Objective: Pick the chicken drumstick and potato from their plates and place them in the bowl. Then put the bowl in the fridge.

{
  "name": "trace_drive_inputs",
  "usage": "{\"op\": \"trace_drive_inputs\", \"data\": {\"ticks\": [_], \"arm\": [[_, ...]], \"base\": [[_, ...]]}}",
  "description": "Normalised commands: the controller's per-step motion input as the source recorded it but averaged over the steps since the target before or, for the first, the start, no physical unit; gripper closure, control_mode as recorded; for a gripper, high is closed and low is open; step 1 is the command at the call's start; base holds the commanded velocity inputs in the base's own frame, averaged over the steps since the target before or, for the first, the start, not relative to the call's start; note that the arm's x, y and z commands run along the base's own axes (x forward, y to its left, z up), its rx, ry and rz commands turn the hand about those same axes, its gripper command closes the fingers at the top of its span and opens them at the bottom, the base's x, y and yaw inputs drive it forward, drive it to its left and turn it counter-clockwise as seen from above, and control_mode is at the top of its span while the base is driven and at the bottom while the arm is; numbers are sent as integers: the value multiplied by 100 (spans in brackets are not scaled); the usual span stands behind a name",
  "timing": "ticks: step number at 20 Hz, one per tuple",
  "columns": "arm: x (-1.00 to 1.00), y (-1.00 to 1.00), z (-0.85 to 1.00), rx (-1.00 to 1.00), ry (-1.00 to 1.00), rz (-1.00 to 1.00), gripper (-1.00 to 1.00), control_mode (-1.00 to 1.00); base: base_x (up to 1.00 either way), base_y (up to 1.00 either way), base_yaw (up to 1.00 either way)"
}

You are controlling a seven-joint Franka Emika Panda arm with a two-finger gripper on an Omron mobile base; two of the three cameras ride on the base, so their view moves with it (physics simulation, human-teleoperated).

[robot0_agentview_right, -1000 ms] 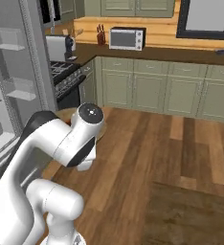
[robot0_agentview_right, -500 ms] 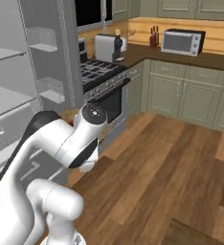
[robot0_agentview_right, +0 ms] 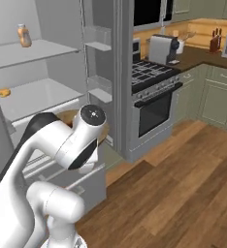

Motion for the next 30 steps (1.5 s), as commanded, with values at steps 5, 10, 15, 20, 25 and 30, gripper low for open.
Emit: {"op": "trace_drive_inputs", "data": {"ticks": [5,10,15,20,25,30], "arm": [[0,0,0,0,0,0,100,100],[0,0,0,0,0,0,100,100],[0,0,0,0,0,0,100,100],[0,0,0,0,0,0,100,100],[0,0,0,0,0,0,100,100],[0,0,0,0,0,0,100,100]], "base": [[100,-24,18],[98,21,-2],[47,8,-15],[7,-61,34],[34,-48,78],[16,-33,85]]}}
